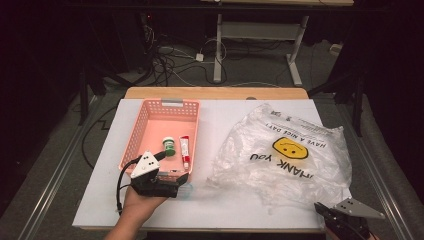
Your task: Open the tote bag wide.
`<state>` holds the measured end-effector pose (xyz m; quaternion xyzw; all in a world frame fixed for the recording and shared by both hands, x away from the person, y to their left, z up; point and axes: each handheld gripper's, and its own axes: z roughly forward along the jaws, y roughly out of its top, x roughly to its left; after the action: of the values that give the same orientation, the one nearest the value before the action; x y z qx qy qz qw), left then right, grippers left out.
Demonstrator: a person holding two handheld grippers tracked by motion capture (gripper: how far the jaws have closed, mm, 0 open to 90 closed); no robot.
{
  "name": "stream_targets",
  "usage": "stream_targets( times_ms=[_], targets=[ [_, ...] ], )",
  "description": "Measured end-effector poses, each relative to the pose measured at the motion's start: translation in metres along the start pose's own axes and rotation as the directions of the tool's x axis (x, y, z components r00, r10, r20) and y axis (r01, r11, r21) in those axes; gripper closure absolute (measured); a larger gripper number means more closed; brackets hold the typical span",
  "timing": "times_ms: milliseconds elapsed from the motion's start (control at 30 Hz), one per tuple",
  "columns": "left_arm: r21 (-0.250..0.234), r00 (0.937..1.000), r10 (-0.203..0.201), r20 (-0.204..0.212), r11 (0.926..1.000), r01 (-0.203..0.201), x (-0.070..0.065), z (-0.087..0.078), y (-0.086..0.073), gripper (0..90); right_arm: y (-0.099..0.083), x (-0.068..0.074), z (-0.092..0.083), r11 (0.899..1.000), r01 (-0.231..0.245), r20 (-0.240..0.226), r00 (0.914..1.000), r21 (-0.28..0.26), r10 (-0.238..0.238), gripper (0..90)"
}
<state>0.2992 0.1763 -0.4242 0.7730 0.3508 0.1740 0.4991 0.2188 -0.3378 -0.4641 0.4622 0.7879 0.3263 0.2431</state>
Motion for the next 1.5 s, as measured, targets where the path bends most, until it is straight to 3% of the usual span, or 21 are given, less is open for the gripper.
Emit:
stream_targets(
  times_ms=[133, 300, 433, 500, 567, 600, 633, 833, 933, 1000, 1067, 1100, 1133, 1167, 1233, 1367, 1433, 1500],
  targets=[
    [-0.001, 1.0000, -0.002, 0.001, 1.0000, 0.002, 0.000, 0.000, 0.000, 0.0, 0.008, 0.010, -0.002, 0.999, -0.006, -0.022, 0.9998, -0.052, 0.005, 90.0],
    [-0.006, 1.0000, -0.005, 0.000, 1.0000, 0.005, 0.000, -0.001, 0.001, 0.0, 0.017, 0.020, 0.004, 0.997, 0.000, -0.053, 0.9986, -0.071, -0.004, 90.0],
    [-0.014, 0.9999, -0.010, 0.003, 0.9999, 0.010, 0.001, -0.002, 0.001, 0.0, 0.025, 0.037, 0.011, 0.997, 0.008, -0.090, 0.9958, -0.074, -0.015, 90.0],
    [-0.014, 1.0000, -0.008, 0.004, 0.9999, 0.008, 0.001, -0.003, 0.001, 0.0, 0.028, 0.054, 0.019, 0.997, 0.047, -0.137, 0.9890, -0.061, -0.055, 89.7],
    [-0.015, 1.0000, -0.007, 0.005, 0.9999, 0.007, 0.001, -0.003, 0.001, 0.0, 0.029, 0.061, 0.022, 0.996, 0.067, -0.156, 0.9849, -0.055, -0.075, 89.0],
    [-0.015, 1.0000, -0.007, 0.005, 0.9999, 0.007, 0.001, -0.003, 0.001, 0.0, 0.030, 0.066, 0.023, 0.995, 0.085, -0.172, 0.9809, -0.046, -0.092, 86.2],
    [-0.015, 0.9999, -0.009, 0.005, 0.9998, 0.009, 0.001, -0.003, 0.001, 0.0, 0.032, 0.072, 0.024, 0.993, 0.109, -0.181, 0.9767, -0.044, -0.115, 73.6],
    [-0.019, 0.9999, -0.010, 0.004, 0.9998, 0.010, 0.001, -0.004, 0.002, 0.0, 0.040, 0.065, 0.005, 0.989, 0.065, -0.201, 0.9753, -0.135, -0.091, 59.0],
    [-0.017, 0.9999, -0.011, 0.005, 0.9998, 0.011, 0.001, -0.003, 0.002, 0.0, 0.048, 0.064, 0.003, 0.985, 0.079, -0.198, 0.9742, -0.153, -0.109, 56.6],
    [-0.017, 0.9999, -0.010, 0.009, 0.9998, 0.010, -0.001, -0.003, 0.002, 0.0, 0.064, 0.060, 0.018, 0.985, 0.087, -0.211, 0.9704, -0.148, -0.118, 49.7],
    [-0.019, 0.9999, -0.011, 0.011, 0.9998, 0.011, -0.001, -0.002, 0.002, 0.0, 0.067, 0.060, 0.025, 0.987, 0.091, -0.217, 0.9689, -0.136, -0.119, 46.4],
    [-0.017, 0.9999, -0.009, 0.012, 0.9998, 0.009, -0.002, -0.002, 0.002, 0.0, 0.074, 0.063, 0.046, 0.990, 0.113, -0.236, 0.9631, -0.085, -0.130, 44.4],
    [-0.016, 0.9999, -0.010, 0.012, 0.9998, 0.010, -0.002, -0.002, 0.002, 0.0, 0.074, 0.063, 0.046, 0.990, 0.113, -0.236, 0.9631, -0.085, -0.130, 44.4],
    [-0.016, 0.9999, -0.011, 0.012, 0.9998, 0.011, -0.001, -0.002, 0.002, 0.0, 0.079, 0.065, 0.058, 0.987, 0.145, -0.229, 0.9607, -0.067, -0.156, 45.1],
    [-0.017, 0.9999, -0.012, 0.011, 0.9998, 0.012, -0.001, -0.002, 0.002, 0.0, 0.083, 0.066, 0.067, 0.987, 0.154, -0.229, 0.9598, -0.052, -0.162, 47.9],
    [-0.015, 0.9998, -0.015, 0.012, 0.9998, 0.015, 0.001, -0.003, 0.001, 0.0, 0.084, 0.067, 0.078, 0.986, 0.165, -0.229, 0.9593, -0.020, -0.165, 49.6],
    [-0.018, 0.9998, -0.015, 0.012, 0.9997, 0.015, 0.001, -0.004, 0.000, 0.0, 0.083, 0.070, 0.076, 0.984, 0.174, -0.231, 0.9568, -0.035, -0.177, 49.3],
    [-0.017, 0.9998, -0.017, 0.011, 0.9997, 0.017, 0.001, -0.003, 0.000, 0.0, 0.086, 0.076, 0.072, 0.977, 0.199, -0.237, 0.9486, -0.072, -0.210, 48.7]
  ],
)
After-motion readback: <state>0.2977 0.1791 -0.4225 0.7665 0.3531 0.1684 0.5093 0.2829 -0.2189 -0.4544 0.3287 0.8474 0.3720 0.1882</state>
